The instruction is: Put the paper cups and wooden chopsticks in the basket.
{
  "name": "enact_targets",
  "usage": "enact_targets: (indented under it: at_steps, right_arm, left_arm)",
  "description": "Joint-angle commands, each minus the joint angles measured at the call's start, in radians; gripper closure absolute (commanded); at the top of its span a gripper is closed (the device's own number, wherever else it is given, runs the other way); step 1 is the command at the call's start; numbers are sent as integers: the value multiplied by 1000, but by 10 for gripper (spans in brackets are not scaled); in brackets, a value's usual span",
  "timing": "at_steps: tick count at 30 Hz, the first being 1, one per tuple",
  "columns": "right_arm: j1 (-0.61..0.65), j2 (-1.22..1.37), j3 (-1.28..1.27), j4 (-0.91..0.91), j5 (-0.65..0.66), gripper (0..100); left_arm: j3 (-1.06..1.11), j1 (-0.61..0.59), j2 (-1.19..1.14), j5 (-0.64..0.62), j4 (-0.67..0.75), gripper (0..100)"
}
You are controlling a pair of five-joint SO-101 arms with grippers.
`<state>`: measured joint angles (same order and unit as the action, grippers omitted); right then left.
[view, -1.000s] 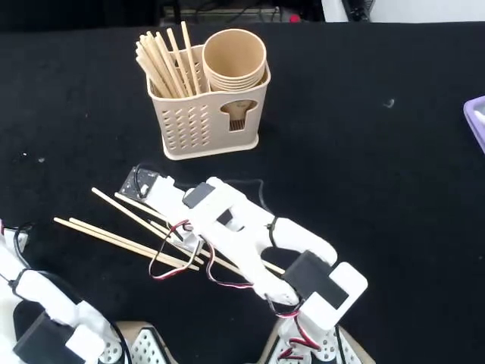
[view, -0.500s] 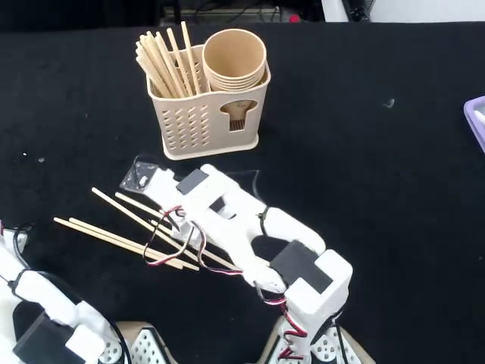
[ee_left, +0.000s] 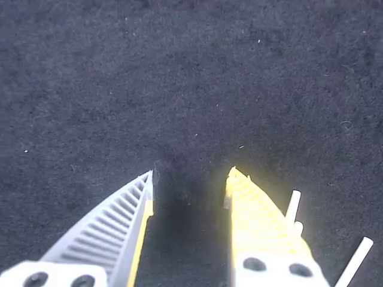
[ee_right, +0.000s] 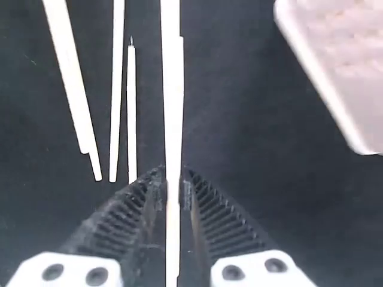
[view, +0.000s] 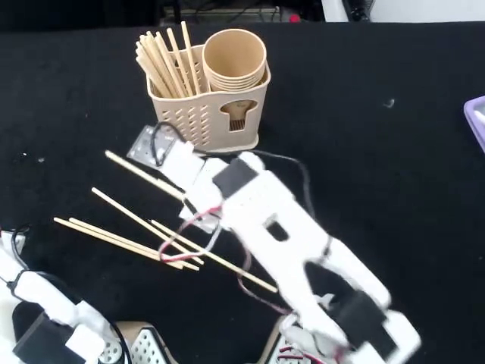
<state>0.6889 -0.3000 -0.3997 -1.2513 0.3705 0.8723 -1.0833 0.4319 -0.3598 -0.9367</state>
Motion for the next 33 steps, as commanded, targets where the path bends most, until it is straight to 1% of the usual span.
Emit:
enact_targets:
  at_steps: [1,5,7,9,13,17,21,24,33]
  right_arm:
    - [-20,-179,70,-15,6,988]
    - [-20,-328,205,44,0,988]
    - [-20,-358,286,123,-2,988]
    - [-20,-349,344,227,-2,988]
    - [-20,-272,351,512,-6,988]
    - [-28,-162,367,799,-120,988]
    - [-101,-42,369,1023,-270,988]
    - [-161,42,372,1091,-344,988]
    - [-195,225,400,1089,-345,987]
  left_arm:
    - [-51,-2,17,6,3,801]
    - [-50,-1,17,6,3,801]
    - [-48,-1,17,6,3,801]
    - [-48,-1,15,6,3,801]
    - [-48,1,14,6,3,801]
    - [-47,5,11,6,3,801]
    - [-33,35,15,6,0,801]
    - [-22,38,20,6,3,801]
    - [-25,39,20,5,3,801]
